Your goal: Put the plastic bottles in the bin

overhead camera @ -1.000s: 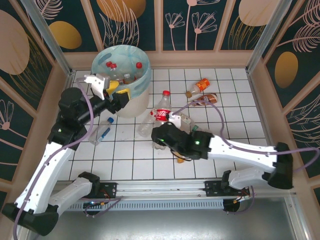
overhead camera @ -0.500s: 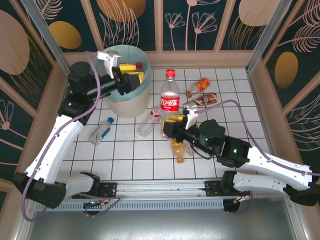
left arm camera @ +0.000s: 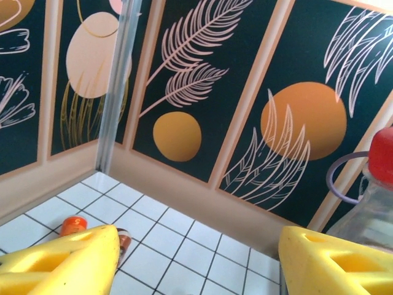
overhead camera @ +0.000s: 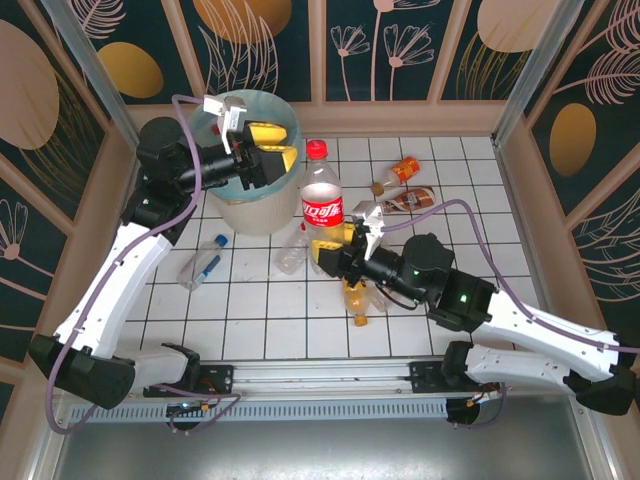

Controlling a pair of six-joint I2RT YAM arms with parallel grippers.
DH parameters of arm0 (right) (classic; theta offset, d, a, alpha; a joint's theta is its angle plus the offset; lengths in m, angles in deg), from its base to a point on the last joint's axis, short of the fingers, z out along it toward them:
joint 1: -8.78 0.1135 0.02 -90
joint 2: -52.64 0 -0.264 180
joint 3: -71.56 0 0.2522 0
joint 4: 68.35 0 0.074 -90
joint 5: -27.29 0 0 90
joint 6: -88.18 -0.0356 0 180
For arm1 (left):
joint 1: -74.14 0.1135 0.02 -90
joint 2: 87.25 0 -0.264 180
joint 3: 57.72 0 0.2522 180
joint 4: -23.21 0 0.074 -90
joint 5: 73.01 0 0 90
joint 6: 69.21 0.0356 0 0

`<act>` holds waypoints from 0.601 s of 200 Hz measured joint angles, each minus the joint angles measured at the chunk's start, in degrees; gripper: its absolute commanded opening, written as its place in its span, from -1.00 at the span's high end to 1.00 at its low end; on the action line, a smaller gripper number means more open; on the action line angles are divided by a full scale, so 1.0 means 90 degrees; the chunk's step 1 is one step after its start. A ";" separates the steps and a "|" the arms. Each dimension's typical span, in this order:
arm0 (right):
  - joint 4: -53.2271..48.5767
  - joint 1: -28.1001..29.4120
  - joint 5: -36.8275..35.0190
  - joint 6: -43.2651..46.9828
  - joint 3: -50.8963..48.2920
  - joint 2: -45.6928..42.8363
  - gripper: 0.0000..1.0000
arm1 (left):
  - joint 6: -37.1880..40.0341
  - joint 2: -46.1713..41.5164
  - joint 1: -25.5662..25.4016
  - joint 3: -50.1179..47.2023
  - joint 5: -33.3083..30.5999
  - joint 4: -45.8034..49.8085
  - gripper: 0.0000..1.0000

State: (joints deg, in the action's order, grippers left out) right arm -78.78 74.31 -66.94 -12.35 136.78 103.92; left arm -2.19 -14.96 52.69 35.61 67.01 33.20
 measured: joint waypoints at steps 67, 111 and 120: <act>0.0039 -0.0148 0.0051 -0.0010 -0.0153 0.0029 0.32 | -0.0384 -0.0323 0.0000 -0.0291 0.0437 -0.0568 -0.62; 0.0078 -0.0189 0.0155 -0.0029 -0.0153 0.0124 0.33 | -0.0809 -0.0396 0.0000 -0.0379 0.0770 -0.1066 -0.50; 0.0104 -0.0189 0.0185 -0.0032 -0.0151 0.0211 0.33 | -0.0872 -0.0393 0.0000 -0.0381 0.0828 -0.1098 -0.47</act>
State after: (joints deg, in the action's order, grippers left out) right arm -77.84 72.61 -65.28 -12.63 135.43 105.82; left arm -10.04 -18.50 52.69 32.18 74.46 23.32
